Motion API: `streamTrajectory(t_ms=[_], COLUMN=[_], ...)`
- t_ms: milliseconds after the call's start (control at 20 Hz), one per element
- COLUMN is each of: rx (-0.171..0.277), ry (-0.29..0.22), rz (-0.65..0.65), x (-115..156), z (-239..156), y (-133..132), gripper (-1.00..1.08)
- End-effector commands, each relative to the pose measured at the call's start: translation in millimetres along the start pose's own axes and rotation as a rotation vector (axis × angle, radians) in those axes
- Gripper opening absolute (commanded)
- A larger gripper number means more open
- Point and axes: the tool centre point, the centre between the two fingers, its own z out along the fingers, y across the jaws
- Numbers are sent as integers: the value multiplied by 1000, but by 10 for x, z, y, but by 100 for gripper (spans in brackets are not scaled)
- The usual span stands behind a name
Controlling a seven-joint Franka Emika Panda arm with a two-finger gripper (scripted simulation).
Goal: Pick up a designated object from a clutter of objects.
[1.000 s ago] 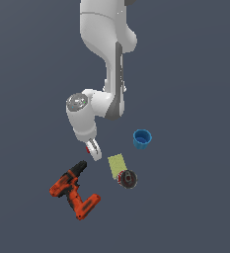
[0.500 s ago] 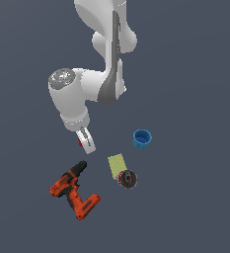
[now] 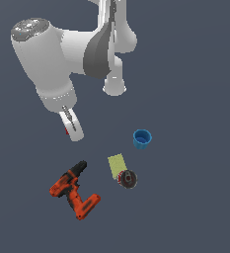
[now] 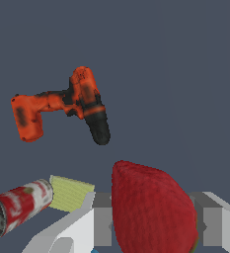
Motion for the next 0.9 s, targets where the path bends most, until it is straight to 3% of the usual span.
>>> streamTrajectory(t_ms=[0, 400, 850], rx=[-1, 0, 1], ry=[0, -1, -2], rz=[0, -3, -4], x=[57, 215, 305], z=[-264, -914, -1239], y=[-10, -62, -102], gripper=[-100, -100, -100])
